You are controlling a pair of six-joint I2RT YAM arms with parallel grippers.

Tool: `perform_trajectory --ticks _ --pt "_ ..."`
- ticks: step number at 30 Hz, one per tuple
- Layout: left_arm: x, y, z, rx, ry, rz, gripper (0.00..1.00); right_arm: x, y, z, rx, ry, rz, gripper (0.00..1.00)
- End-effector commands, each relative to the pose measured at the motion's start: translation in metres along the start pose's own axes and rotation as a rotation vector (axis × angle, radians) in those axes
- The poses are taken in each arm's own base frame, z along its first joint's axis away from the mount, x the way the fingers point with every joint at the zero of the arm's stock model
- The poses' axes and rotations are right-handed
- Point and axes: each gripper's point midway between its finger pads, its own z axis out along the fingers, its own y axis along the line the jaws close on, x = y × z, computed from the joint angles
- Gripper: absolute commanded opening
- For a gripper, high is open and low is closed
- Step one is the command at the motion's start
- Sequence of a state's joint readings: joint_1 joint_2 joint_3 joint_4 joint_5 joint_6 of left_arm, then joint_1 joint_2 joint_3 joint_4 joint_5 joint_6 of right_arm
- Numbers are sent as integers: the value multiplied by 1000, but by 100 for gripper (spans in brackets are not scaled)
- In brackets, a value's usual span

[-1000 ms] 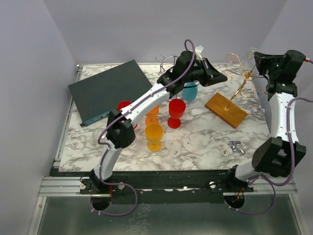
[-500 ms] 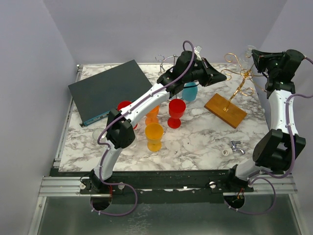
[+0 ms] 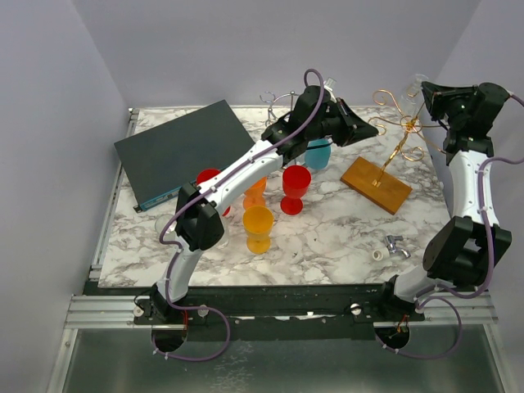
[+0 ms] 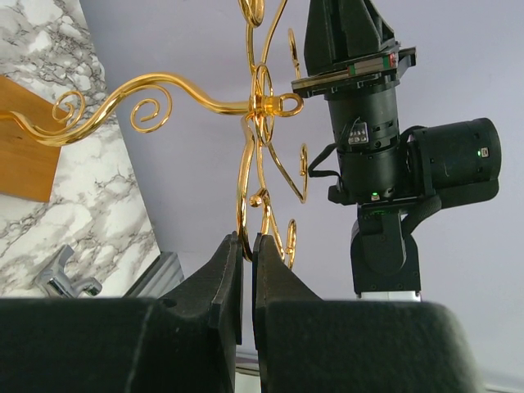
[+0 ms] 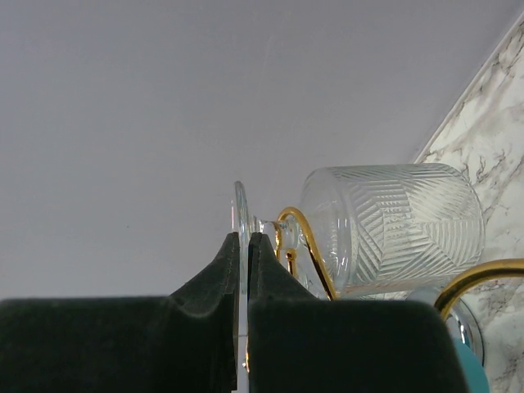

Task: Take the wine glass off the wine glass rack
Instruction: Pick up the wine glass from the wine rack.

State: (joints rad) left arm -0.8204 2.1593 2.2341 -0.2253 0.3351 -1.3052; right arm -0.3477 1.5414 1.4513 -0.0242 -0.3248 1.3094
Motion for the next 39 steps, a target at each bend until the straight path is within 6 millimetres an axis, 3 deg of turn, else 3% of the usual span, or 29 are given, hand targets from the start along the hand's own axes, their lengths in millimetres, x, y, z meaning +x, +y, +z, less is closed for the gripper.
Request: perform_trajectory --ticks 1,14,39 --pt "-9 -46 -26 74 -64 57 0 -14 34 -17 -101 -77 -16 1" --pt "-13 -45 -27 63 -88 54 0 -21 34 -28 -98 -115 -3 1" --pt "-13 -54 -26 87 -80 56 0 12 35 -54 -130 24 -2 1"
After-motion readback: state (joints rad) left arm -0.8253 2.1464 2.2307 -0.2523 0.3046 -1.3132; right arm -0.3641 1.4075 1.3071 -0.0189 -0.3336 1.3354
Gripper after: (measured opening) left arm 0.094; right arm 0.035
